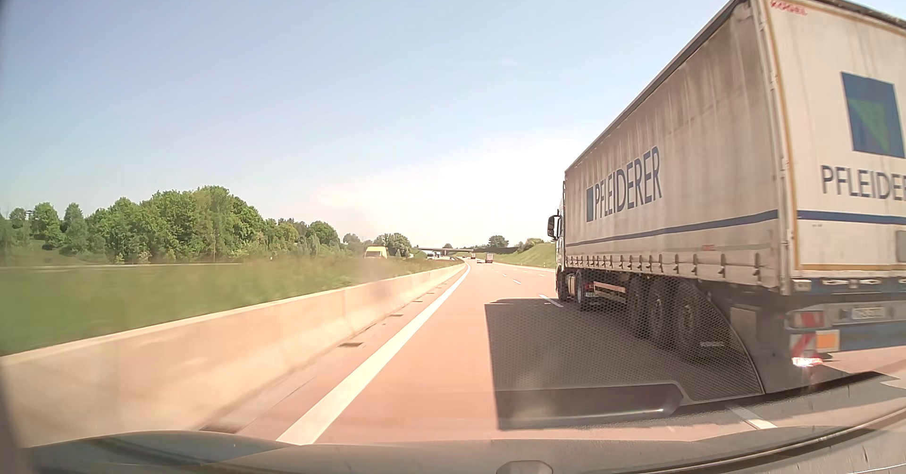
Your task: Follow the waypoints while adhering to traffic rules and regulations
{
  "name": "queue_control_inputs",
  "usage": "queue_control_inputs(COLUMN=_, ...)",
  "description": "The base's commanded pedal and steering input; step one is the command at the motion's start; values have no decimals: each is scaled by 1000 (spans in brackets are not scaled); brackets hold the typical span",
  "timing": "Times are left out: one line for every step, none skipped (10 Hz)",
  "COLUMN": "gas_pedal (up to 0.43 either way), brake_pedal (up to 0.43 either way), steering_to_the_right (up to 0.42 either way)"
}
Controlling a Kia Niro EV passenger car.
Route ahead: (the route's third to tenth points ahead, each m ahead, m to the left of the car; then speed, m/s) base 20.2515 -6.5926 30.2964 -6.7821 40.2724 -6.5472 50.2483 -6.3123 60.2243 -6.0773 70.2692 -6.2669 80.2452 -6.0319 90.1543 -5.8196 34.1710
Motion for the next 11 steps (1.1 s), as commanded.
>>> queue_control_inputs(gas_pedal=268, brake_pedal=0, steering_to_the_right=-2)
queue_control_inputs(gas_pedal=268, brake_pedal=0, steering_to_the_right=-2)
queue_control_inputs(gas_pedal=268, brake_pedal=0, steering_to_the_right=-2)
queue_control_inputs(gas_pedal=268, brake_pedal=0, steering_to_the_right=-2)
queue_control_inputs(gas_pedal=268, brake_pedal=0, steering_to_the_right=-1)
queue_control_inputs(gas_pedal=268, brake_pedal=0, steering_to_the_right=-1)
queue_control_inputs(gas_pedal=268, brake_pedal=0, steering_to_the_right=2)
queue_control_inputs(gas_pedal=268, brake_pedal=0, steering_to_the_right=2)
queue_control_inputs(gas_pedal=268, brake_pedal=0, steering_to_the_right=1)
queue_control_inputs(gas_pedal=268, brake_pedal=0, steering_to_the_right=0)
queue_control_inputs(gas_pedal=268, brake_pedal=0, steering_to_the_right=-1)
